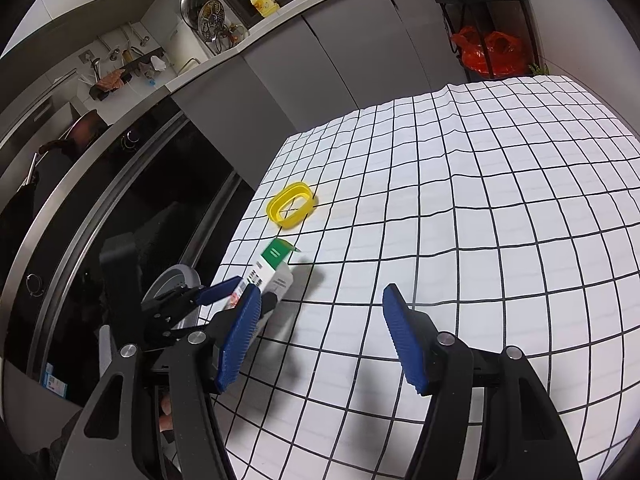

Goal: Collect trash

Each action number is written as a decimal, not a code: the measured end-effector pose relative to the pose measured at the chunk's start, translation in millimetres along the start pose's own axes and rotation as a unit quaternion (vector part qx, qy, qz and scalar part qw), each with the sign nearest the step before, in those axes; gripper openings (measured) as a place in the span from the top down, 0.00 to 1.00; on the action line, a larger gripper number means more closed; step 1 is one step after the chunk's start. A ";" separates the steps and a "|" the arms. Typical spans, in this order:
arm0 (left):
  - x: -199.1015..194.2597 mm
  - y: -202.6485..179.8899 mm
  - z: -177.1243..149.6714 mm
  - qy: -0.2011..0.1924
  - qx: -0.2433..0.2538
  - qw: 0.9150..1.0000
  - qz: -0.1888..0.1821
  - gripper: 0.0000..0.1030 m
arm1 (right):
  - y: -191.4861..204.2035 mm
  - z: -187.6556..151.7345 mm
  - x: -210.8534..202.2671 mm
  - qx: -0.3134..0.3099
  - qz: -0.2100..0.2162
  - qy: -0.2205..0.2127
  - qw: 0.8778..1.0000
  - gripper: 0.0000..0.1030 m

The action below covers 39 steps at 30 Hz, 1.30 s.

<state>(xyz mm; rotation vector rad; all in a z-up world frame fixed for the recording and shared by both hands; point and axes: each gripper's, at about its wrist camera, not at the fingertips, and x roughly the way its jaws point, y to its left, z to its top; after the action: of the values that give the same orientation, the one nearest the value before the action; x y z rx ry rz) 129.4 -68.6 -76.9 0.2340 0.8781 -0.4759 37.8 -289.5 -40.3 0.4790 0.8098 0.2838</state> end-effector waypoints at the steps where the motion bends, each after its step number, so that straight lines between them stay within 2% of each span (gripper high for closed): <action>1: -3.4 1.6 0.9 -0.005 -0.003 1.000 0.003 0.47 | -0.2 -0.5 0.6 -0.001 0.000 0.000 1.000 0.41; 9: -39.3 25.4 15.9 -0.062 -0.046 0.996 0.043 0.47 | 5.7 1.6 11.2 -0.010 -0.004 -0.001 1.000 0.41; 15: -60.7 53.2 24.3 -0.099 -0.092 0.988 0.081 0.47 | 21.9 11.5 35.4 -0.045 -0.019 0.004 0.999 0.41; 17: -66.4 62.5 26.4 -0.108 -0.107 0.985 0.085 0.47 | 28.7 17.2 48.2 -0.060 -0.025 0.009 0.998 0.38; 19: -71.6 72.5 27.2 -0.118 -0.122 0.981 0.093 0.47 | 36.5 23.9 60.5 -0.078 -0.030 0.009 0.996 0.29; 24: -71.8 93.7 26.1 -0.119 -0.145 0.975 0.121 0.47 | 50.8 45.2 98.9 -0.108 -0.037 0.013 0.993 0.20; 29: -72.5 119.2 24.6 -0.118 -0.180 0.963 0.159 0.47 | 66.4 63.4 149.2 -0.136 -0.044 0.046 0.989 0.20; 34: -74.2 133.2 23.8 -0.121 -0.199 0.957 0.173 0.47 | 74.6 74.0 190.2 -0.161 -0.059 0.070 0.983 0.20; 39: -75.2 137.8 23.7 -0.122 -0.208 0.955 0.172 0.47 | 76.4 87.3 225.0 -0.171 -0.079 0.091 0.978 0.20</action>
<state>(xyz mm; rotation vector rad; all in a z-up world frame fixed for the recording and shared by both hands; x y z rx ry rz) 172.3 65.1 -2.8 -0.0607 0.6575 0.0113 247.1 -155.9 -89.7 0.0638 0.9501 0.3149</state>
